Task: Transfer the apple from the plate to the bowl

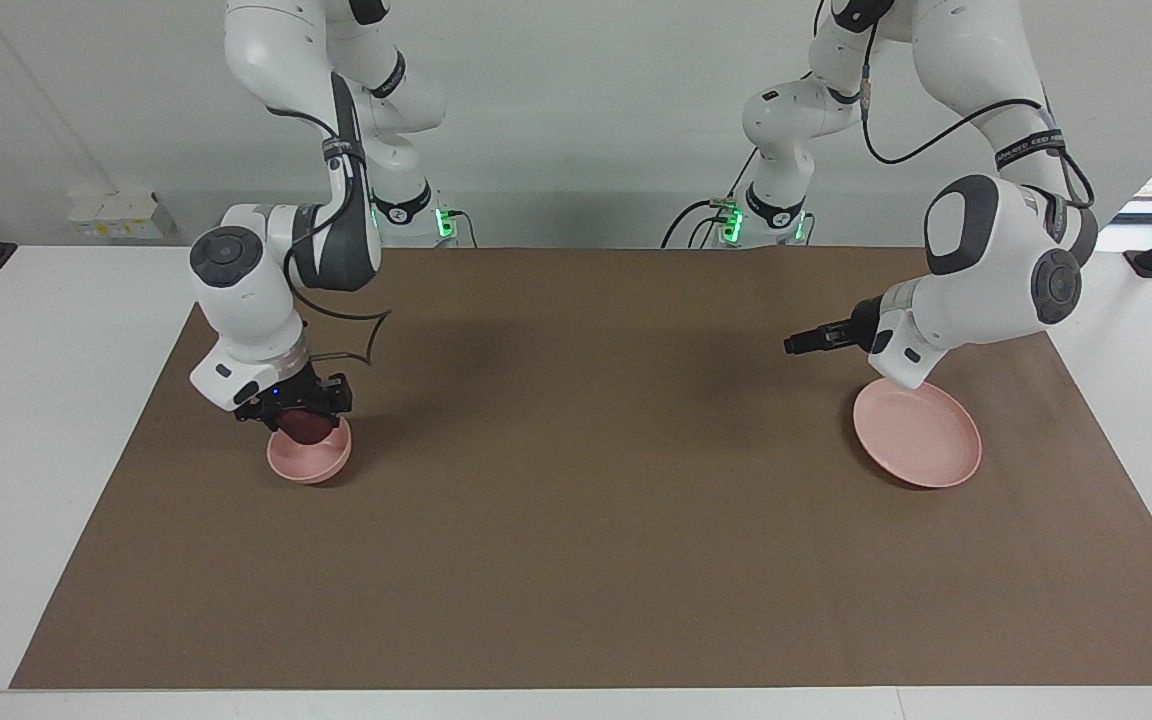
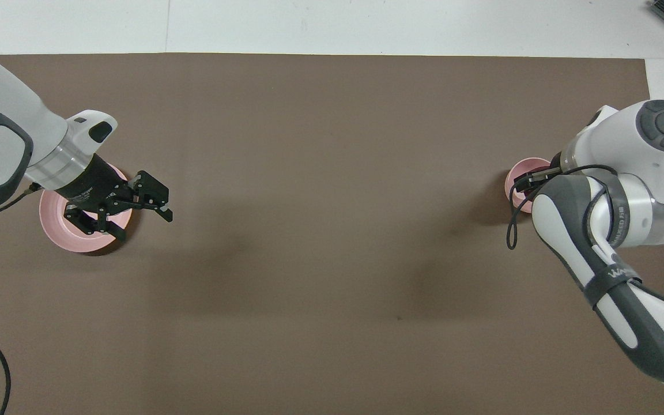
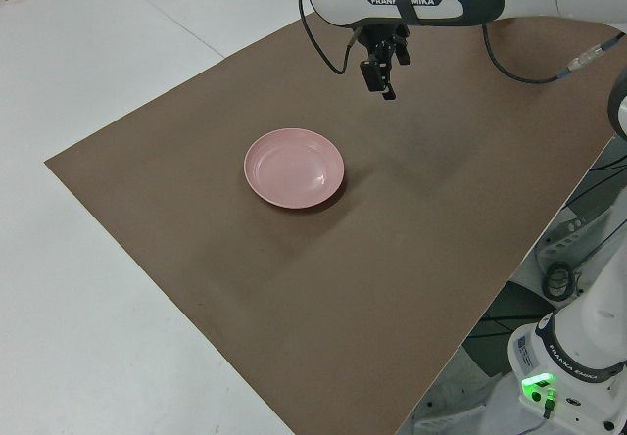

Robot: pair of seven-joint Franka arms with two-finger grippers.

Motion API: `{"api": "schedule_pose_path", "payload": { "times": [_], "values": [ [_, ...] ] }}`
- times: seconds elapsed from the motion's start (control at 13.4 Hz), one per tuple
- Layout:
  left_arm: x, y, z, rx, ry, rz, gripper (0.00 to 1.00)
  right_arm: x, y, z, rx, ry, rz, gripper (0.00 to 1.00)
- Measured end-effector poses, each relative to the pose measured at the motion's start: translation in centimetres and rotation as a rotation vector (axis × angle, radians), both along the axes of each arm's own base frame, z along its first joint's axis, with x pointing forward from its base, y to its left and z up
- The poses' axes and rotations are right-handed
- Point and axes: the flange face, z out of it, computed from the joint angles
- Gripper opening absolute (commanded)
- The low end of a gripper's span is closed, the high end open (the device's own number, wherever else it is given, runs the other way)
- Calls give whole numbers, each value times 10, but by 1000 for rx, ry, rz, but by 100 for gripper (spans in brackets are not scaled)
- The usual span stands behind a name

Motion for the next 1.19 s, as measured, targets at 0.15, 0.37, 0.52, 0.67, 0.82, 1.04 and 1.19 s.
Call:
{"api": "schedule_pose_path", "payload": {
  "times": [0.15, 0.37, 0.52, 0.67, 0.82, 1.04, 1.19],
  "values": [
    [0, 10, 23, 79, -61, -14, 100, 0, -2, -6, -2, 9, -2, 0],
    [0, 28, 52, 228, -181, -39, 100, 5, -3, -20, -3, 2, 0, 0],
    [-2, 28, 59, 247, -234, -90, 100, 6, -8, -29, -4, 5, -7, 4],
    [-1, 30, 58, 222, -282, -188, 100, 6, -12, -34, -5, 12, -13, 15],
    [4, 39, 60, 197, -331, -259, 100, 7, -12, -35, -5, 9, -12, 26],
    [5, 57, 73, 188, -399, -317, 100, 7, -13, -35, -5, 9, -14, 54],
    [4, 64, 81, 192, -416, -321, 100, 7, -16, -36, -5, 10, -20, 69]
  ]
}}
